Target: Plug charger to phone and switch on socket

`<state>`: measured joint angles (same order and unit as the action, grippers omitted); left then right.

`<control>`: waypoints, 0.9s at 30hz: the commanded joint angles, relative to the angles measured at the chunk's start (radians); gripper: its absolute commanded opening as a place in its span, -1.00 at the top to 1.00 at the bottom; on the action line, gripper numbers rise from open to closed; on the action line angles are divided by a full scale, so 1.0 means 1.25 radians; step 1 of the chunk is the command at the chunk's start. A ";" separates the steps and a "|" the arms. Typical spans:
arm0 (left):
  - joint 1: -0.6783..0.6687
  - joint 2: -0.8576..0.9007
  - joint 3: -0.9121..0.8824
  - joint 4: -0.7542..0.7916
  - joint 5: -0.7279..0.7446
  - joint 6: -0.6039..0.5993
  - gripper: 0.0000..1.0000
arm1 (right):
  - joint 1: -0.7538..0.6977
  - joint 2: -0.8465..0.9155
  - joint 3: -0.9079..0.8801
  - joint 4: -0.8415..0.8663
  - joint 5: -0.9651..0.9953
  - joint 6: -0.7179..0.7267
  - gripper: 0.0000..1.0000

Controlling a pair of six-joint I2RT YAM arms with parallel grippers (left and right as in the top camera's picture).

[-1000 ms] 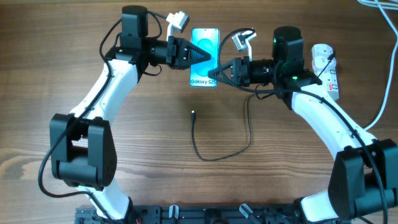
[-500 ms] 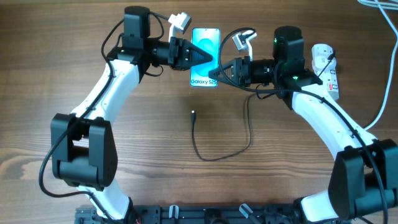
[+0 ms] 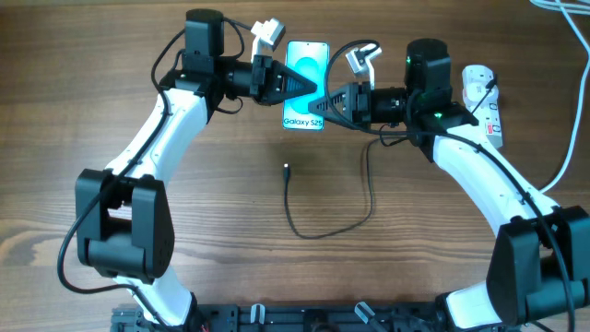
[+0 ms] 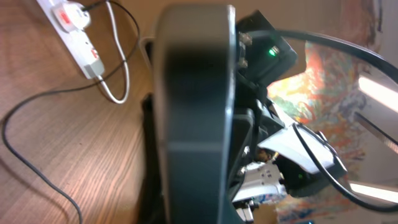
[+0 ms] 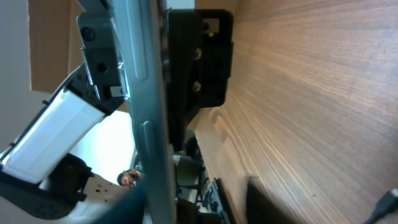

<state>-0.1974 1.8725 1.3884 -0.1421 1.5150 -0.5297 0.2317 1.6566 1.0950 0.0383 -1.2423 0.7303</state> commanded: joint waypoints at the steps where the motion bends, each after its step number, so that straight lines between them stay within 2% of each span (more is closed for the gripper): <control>1: 0.025 -0.036 0.005 0.002 0.034 0.001 0.92 | -0.017 0.003 0.005 0.028 -0.010 0.002 -0.53; 3: 0.044 -0.036 0.004 0.002 0.029 0.001 0.92 | -0.034 0.003 0.005 0.064 -0.051 0.005 -0.75; 6: 0.058 -0.036 0.004 -0.029 0.022 0.001 0.92 | -0.063 0.003 0.005 0.065 -0.054 0.002 -0.87; 8: 0.057 -0.036 0.004 -0.138 -0.039 0.001 0.92 | -0.083 0.003 0.005 0.060 -0.048 0.002 -0.99; 10: 0.055 -0.036 0.003 -0.248 -0.118 0.005 0.92 | -0.099 0.003 0.005 0.058 -0.013 0.000 -1.00; 14: 0.052 -0.036 0.002 -0.459 -0.285 0.099 0.92 | -0.108 0.003 0.005 0.058 0.094 -0.024 -1.00; 17: 0.028 -0.036 0.002 -0.572 -0.394 0.128 0.92 | -0.107 0.003 0.005 0.018 0.173 -0.024 -0.99; 25: -0.043 -0.036 -0.110 -0.591 -0.416 0.145 0.92 | -0.107 0.003 0.005 -0.047 0.372 -0.013 -0.99; 27: -0.043 -0.036 -0.157 -0.593 -0.374 0.145 0.92 | -0.107 0.003 0.005 -0.047 0.428 -0.013 -0.99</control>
<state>-0.2527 1.8591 1.2671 -0.8787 0.9947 -0.3805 0.0982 1.6569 1.0950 -0.0219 -0.8635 0.7174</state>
